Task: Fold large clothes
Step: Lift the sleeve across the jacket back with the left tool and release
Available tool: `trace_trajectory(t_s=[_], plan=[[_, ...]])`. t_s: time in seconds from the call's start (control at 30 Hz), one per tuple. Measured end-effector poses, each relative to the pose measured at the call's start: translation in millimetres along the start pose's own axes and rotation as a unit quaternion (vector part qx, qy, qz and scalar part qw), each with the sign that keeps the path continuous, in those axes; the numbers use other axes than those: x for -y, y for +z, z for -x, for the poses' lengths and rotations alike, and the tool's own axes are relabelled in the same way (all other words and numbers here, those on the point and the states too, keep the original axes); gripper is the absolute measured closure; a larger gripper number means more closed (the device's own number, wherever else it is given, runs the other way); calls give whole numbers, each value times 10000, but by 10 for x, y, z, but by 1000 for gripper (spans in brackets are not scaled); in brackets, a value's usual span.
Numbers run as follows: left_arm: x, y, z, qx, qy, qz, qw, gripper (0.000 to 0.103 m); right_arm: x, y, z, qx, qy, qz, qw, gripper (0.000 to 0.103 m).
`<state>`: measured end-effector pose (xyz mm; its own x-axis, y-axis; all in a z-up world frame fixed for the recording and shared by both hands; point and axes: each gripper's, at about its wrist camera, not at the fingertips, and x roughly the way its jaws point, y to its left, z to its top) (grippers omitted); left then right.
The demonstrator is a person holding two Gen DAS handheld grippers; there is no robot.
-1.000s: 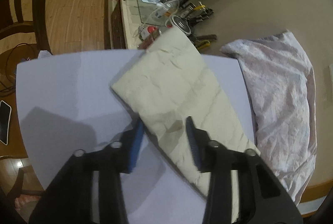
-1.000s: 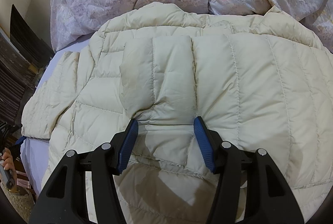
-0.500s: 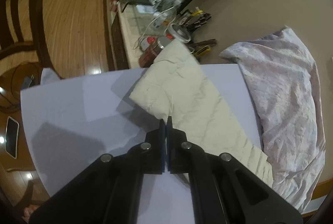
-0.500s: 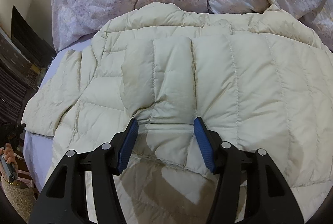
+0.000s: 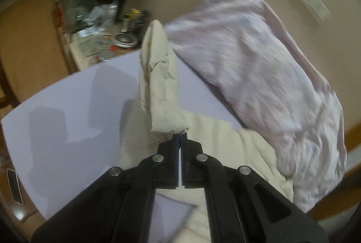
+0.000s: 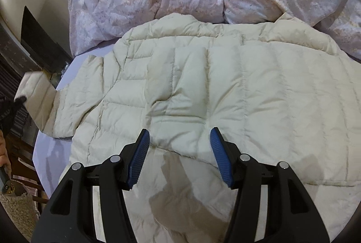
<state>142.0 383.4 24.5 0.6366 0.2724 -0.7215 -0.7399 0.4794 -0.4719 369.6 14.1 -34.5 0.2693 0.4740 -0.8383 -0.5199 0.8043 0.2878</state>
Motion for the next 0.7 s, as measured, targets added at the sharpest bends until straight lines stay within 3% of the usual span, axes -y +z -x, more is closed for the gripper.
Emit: trace_trajectory(t_s=[0.3, 0.7], plan=[[945, -576, -184, -413, -259, -1086, 9929, 102, 266, -99, 181, 85, -51, -118, 9999, 45], [1848, -1412, -417, -812, -539, -2319, 9678, 102, 700, -235, 532, 453, -367, -274, 9979, 45]])
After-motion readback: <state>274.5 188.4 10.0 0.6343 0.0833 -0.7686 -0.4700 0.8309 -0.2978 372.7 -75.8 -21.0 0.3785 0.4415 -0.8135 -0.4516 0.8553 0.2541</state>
